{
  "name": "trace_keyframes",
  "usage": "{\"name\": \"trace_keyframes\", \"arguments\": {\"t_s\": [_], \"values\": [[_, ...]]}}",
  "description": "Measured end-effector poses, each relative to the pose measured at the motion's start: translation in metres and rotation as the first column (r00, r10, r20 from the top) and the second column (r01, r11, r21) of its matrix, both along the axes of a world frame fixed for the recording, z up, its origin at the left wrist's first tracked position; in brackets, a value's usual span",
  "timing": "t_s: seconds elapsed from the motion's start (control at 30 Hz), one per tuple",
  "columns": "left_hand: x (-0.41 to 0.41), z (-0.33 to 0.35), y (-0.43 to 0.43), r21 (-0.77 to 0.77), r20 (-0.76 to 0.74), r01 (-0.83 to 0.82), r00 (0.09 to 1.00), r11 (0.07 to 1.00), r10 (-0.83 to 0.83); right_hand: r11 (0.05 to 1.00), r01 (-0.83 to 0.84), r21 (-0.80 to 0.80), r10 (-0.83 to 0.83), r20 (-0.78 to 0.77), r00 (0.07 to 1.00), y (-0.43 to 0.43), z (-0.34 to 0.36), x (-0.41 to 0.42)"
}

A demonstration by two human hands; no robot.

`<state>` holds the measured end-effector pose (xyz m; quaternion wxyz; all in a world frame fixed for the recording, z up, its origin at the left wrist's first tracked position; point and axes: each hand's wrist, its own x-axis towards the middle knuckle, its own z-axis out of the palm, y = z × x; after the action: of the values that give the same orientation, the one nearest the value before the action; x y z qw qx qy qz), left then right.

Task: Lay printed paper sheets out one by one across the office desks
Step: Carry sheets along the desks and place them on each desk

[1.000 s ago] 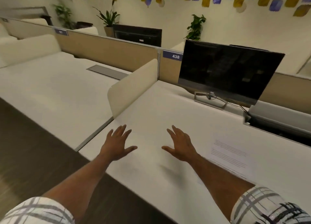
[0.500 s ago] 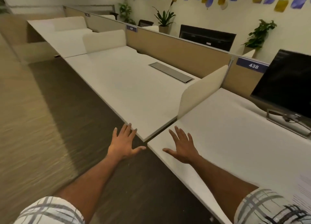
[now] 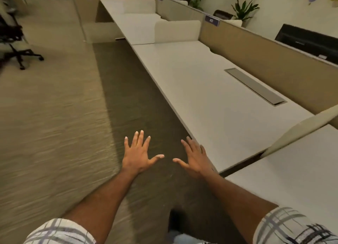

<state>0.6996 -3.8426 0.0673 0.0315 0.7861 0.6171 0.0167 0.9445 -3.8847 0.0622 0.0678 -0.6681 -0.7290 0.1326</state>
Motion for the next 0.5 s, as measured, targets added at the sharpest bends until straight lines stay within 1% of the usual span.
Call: {"name": "trace_keyframes", "arguments": {"t_s": [0.07, 0.23, 0.33, 0.5], "values": [[-0.018, -0.006, 0.018, -0.012, 0.019, -0.083, 0.996, 0.996, 0.083, 1.000, -0.030, -0.007, 0.030, -0.012, 0.999, 0.036, -0.006, -0.016], [-0.055, -0.014, 0.091, -0.024, -0.018, -0.250, 0.968, 0.968, 0.250, 0.994, -0.108, -0.019, 0.108, -0.025, 0.994, 0.145, -0.022, -0.064], [-0.076, -0.010, 0.136, 0.003, -0.033, -0.320, 0.947, 0.948, 0.320, 0.990, -0.139, -0.013, 0.139, -0.011, 0.990, 0.201, -0.019, -0.086], [-0.103, 0.006, 0.217, 0.026, -0.002, -0.419, 0.908, 0.907, 0.420, 0.988, -0.156, 0.018, 0.156, -0.015, 0.988, 0.299, -0.004, -0.113]]}}
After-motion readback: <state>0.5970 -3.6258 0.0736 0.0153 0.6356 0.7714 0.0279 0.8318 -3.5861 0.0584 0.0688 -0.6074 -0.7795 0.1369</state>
